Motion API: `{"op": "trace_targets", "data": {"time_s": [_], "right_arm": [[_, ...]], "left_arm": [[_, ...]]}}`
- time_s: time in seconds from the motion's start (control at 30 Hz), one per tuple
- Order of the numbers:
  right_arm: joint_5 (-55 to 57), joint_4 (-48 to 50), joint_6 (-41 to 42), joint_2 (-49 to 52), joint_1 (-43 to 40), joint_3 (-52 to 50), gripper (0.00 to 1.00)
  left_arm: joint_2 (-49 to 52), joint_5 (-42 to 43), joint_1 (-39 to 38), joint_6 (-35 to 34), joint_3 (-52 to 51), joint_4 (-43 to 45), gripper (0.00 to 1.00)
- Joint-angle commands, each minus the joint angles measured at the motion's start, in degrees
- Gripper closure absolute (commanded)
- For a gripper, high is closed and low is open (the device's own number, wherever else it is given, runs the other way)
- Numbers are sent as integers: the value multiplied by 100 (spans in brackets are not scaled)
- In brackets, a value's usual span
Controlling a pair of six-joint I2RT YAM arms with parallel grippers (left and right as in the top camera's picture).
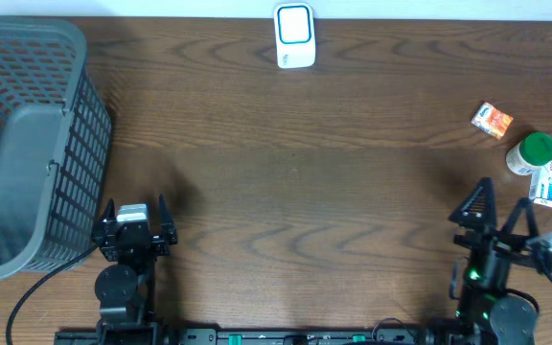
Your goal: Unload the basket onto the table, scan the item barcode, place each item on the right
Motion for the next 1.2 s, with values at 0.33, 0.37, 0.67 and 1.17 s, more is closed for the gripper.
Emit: {"op": "trace_targets", "data": {"time_s": [0.33, 0.37, 0.67, 1.17], "right_arm": [[-195, -623, -1681, -39, 232, -699, 1], [-243, -678, -1698, -39, 232, -699, 1], [-280, -664, -1731, -35, 227, -699, 1], [-280, -664, -1731, -35, 227, -699, 1]], "left_arm": [[-15, -55, -17, -52, -122, -181, 16], [-15, -52, -17, -52, -125, -181, 16], [-15, -55, -17, -52, -122, -181, 16], [-44, 85, -68, -55, -125, -188, 16]]}}
